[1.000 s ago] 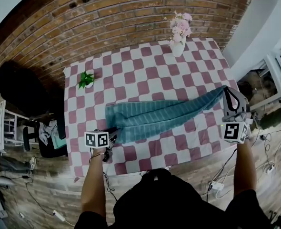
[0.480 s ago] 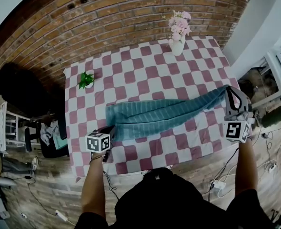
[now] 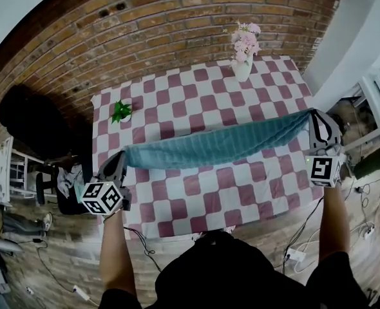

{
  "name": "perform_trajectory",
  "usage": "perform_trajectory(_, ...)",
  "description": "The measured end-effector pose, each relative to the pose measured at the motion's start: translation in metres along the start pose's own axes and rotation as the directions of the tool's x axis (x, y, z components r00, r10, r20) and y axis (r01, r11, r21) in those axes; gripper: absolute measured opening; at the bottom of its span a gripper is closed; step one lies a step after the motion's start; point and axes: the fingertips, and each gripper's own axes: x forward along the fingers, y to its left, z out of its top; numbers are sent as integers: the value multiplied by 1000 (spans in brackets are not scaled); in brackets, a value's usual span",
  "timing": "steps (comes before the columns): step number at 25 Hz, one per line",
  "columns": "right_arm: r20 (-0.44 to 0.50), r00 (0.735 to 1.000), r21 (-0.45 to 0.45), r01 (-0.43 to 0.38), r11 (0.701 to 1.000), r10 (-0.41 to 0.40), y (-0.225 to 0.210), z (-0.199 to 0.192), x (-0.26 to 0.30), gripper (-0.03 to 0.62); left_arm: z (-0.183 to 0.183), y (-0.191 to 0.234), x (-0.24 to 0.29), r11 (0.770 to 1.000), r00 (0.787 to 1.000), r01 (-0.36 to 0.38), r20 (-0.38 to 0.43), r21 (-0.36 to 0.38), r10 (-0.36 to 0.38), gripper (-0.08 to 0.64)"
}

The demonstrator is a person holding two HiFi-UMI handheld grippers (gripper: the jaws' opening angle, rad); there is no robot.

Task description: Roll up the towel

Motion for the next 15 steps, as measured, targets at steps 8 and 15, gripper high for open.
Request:
perform_trajectory(8,50,998,94,19,995,-23,-36,15,59,26,145,43,8,995,968,-56,248,82,34,5)
perform_trajectory(15,9,1000,220,-17,975,15,-39,-3,138,26,186,85,57,998,954,-55,296,28,44,5)
